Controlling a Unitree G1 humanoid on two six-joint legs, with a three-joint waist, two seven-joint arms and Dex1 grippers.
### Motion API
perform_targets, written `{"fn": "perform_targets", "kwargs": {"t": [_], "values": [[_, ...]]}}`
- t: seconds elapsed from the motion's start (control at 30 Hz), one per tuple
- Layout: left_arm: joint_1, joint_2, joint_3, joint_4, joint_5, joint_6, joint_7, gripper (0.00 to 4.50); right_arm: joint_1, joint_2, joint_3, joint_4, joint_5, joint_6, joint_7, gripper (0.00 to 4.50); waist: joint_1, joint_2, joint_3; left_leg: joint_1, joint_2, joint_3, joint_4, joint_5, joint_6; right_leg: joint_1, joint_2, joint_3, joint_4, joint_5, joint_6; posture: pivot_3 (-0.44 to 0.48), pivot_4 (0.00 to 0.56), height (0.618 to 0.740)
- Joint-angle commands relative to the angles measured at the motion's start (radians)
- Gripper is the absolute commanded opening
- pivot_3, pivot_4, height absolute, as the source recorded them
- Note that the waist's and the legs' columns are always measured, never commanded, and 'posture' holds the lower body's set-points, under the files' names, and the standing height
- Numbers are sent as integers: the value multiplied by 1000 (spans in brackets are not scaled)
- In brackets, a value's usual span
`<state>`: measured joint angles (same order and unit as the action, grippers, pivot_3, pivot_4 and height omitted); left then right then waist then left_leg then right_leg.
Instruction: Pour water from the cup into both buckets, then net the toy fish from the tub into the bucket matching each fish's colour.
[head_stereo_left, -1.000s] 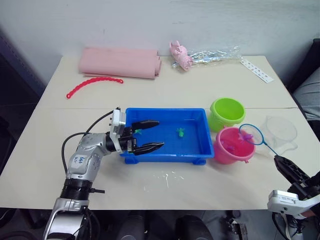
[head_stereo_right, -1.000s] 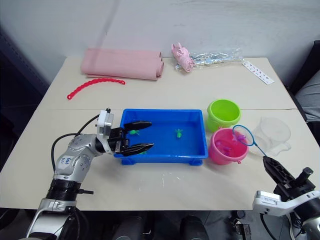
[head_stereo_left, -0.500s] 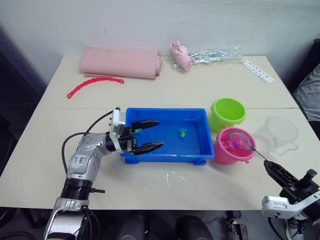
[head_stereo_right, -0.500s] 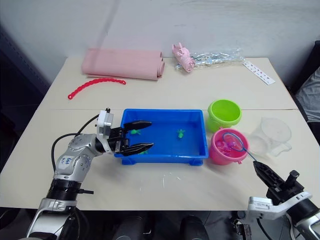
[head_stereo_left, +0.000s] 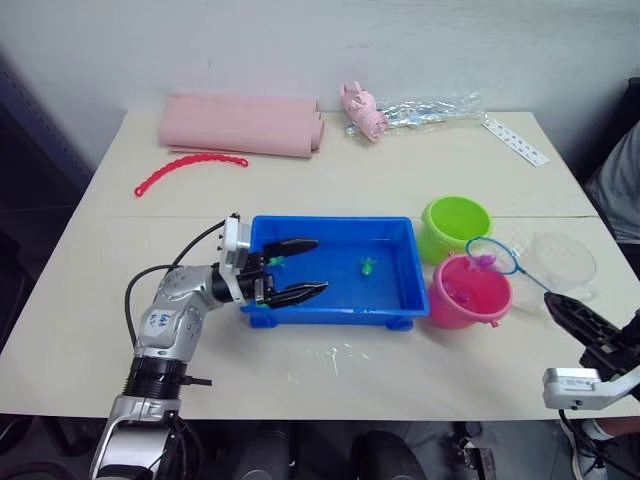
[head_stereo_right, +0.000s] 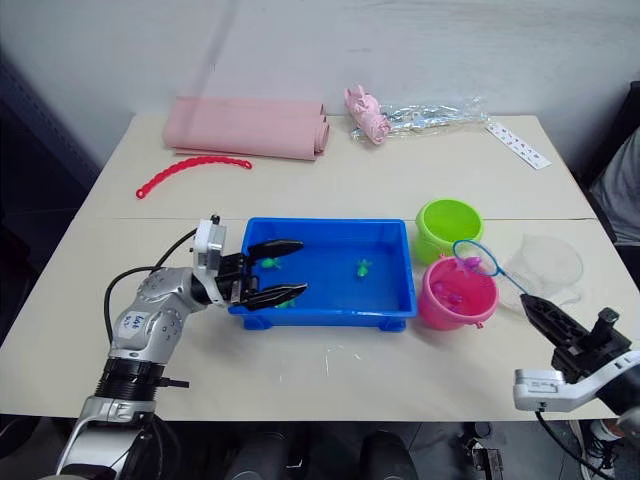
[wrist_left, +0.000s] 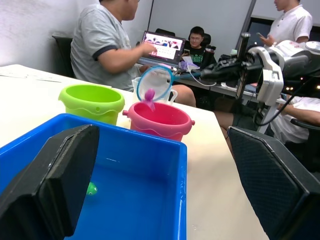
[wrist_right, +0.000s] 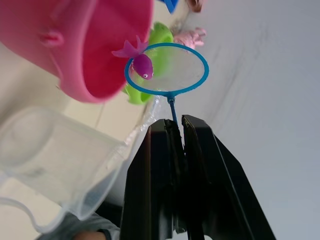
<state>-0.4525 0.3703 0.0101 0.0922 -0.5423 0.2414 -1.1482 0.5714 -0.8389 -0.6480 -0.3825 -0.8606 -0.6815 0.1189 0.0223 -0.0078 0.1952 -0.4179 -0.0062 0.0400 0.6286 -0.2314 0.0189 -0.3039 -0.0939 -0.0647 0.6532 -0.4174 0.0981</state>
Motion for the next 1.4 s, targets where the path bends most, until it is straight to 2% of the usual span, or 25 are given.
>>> {"fn": "perform_targets", "kwargs": {"t": [0.03,0.1,0.2,0.37,0.5,0.57,0.7,0.8,0.87,1.03,1.17,1.27,1.4], "values": [[-13,-2,3,-12,-3,-12,-2,4489,-3,-17,-91,0,48,7,4,0,-1,0,0,0,0,0,0,0,0,0,0,0,0,0,0,0,150,740],[-19,0,5,-6,-2,-15,-4,4489,8,-36,-156,9,77,-13,7,0,0,0,0,0,0,0,0,0,0,0,0,0,0,0,0,0,150,740],[-24,1,9,2,-2,-18,-6,4489,22,-22,-181,26,71,-26,-7,0,0,0,0,0,0,0,0,0,0,0,0,0,0,0,0,0,150,740],[-13,-6,-3,-1,2,-21,-9,4489,56,50,-45,15,-12,-40,-25,0,-1,0,0,0,0,0,-1,0,0,0,0,0,-1,0,0,0,150,740],[-23,-1,4,0,-1,-17,-7,4489,45,48,-155,-37,60,-9,-2,0,-2,2,-1,0,0,0,0,0,0,0,0,0,0,0,0,0,150,740],[-26,1,7,3,-2,-18,-8,4489,38,50,-168,-37,62,-4,-1,0,-3,1,-1,0,0,0,0,0,0,0,0,1,0,0,0,0,150,740],[-20,-5,2,0,1,-21,-5,4489,34,66,-68,11,-8,-9,-8,0,1,1,-1,1,0,0,-1,0,0,0,0,0,0,0,0,0,150,740],[-17,-5,4,-7,-1,-18,0,4489,24,86,-51,-23,7,5,-13,0,0,1,-1,0,0,0,-1,0,0,0,0,0,0,0,0,0,150,740],[-9,3,11,-14,-4,-16,0,4489,16,98,-54,-27,111,21,8,0,0,1,-1,0,0,0,-1,0,0,0,0,0,0,0,0,0,150,740],[18,37,41,-40,-20,-1,-2,4489,36,66,35,-6,624,93,209,0,-3,1,-1,1,0,0,0,0,0,1,0,0,0,0,0,0,150,740],[43,84,86,-73,-49,18,-3,4489,-9,46,26,-25,899,187,317,0,-3,1,-1,1,1,0,-1,0,0,1,0,0,0,0,0,0,150,740],[76,154,156,-87,-62,17,-6,4489,-76,-43,45,-87,1304,415,481,0,-9,1,-1,1,1,0,1,0,1,1,0,0,0,0,0,0,150,740],[119,230,212,-98,-57,9,-4,4489,-192,-202,85,-136,1610,719,621,0,-19,1,0,8,1,-2,-1,-2,2,9,0,-2,-2,0,0,0,150,740]]}}
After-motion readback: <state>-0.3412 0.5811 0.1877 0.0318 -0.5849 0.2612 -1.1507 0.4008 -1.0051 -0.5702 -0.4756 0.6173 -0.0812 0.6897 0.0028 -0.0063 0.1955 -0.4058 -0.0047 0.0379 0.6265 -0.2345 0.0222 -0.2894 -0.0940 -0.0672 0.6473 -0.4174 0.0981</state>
